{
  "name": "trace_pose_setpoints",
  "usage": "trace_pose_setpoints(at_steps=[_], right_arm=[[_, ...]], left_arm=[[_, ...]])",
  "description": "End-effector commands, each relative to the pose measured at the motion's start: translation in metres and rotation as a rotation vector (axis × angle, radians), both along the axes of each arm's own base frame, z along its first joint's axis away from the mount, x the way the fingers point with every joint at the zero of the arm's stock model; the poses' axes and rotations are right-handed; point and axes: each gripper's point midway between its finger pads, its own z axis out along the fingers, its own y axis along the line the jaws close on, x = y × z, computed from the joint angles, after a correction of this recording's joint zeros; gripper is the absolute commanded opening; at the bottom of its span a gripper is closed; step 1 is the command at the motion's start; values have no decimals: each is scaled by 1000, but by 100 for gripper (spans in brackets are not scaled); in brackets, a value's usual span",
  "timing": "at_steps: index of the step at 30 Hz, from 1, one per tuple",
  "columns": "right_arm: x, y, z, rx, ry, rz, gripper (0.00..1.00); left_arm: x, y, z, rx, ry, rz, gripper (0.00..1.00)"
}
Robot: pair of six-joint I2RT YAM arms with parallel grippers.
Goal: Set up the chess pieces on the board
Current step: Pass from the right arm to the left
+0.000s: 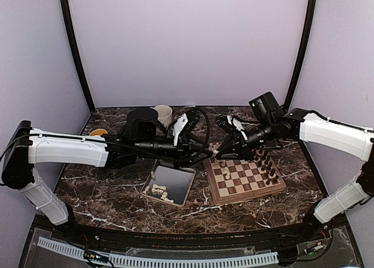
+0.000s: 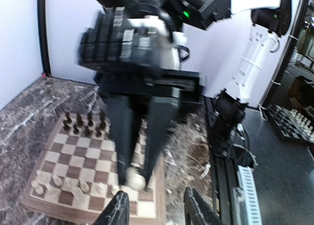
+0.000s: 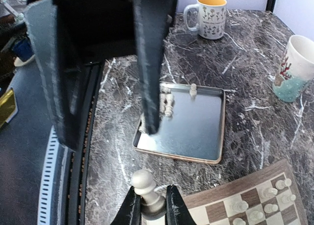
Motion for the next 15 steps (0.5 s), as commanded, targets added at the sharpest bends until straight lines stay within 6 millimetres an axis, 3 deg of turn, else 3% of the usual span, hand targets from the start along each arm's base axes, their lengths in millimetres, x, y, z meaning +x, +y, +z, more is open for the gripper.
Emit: trace_pose_setpoints(at_steps=[1,5,15], right_arm=[[-13,3,17,102,107,58,13],[-12,2,18,107,101,55,13],[-10,3,15,105,115,52,15]], left_arm=[[13,-14,30,-140,-77,-4,40],[15,-21,24,-128,-67,-15,39],[11,-27,15,-114,-55,-61,23]])
